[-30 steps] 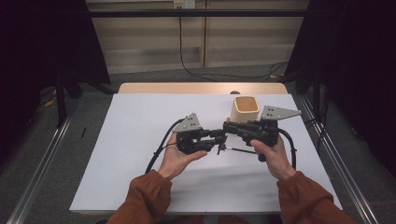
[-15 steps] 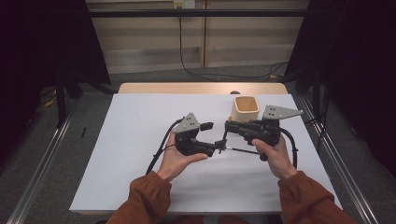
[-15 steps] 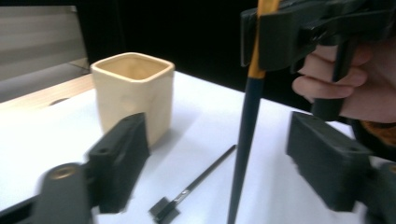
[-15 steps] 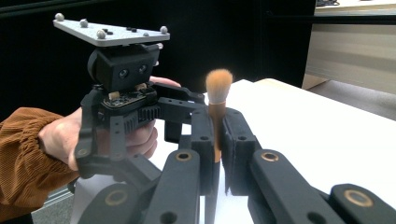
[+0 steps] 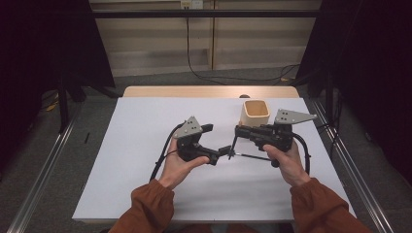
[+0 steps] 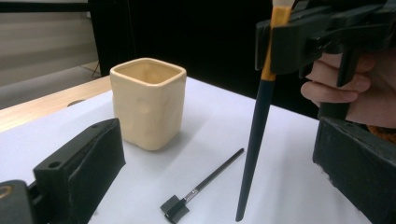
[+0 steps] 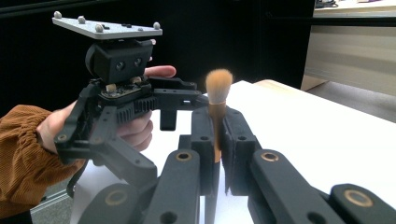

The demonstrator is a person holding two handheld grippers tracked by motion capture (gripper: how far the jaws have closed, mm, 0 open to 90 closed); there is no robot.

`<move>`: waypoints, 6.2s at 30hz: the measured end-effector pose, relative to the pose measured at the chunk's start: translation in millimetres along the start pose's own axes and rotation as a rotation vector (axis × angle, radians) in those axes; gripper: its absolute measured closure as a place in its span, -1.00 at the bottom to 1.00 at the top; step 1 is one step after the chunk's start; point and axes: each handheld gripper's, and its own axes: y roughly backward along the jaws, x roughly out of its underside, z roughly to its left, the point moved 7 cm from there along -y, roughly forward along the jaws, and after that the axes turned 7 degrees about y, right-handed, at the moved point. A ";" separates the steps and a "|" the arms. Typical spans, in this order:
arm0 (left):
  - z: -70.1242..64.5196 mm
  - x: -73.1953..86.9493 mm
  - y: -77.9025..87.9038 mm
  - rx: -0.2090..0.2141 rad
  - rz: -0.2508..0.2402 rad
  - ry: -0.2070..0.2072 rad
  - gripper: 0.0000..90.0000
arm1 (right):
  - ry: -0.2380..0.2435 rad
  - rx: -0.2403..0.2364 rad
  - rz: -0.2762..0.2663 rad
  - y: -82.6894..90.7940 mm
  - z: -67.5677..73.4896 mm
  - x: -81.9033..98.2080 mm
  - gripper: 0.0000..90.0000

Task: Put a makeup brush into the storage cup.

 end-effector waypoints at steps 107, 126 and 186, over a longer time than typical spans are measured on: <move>43.3 83.6 151.1 -0.364 -0.049 0.060 -0.96 | 0.053 0.283 -0.044 61.1 -92.9 -66.2 0.87; 37.1 82.3 149.5 -0.341 -0.054 0.060 -0.96 | 0.049 0.356 0.004 42.5 -132.9 -71.3 0.86; 32.8 81.9 147.6 -0.328 -0.036 0.017 -0.96 | -0.013 0.371 0.115 17.6 -146.1 -5.1 0.86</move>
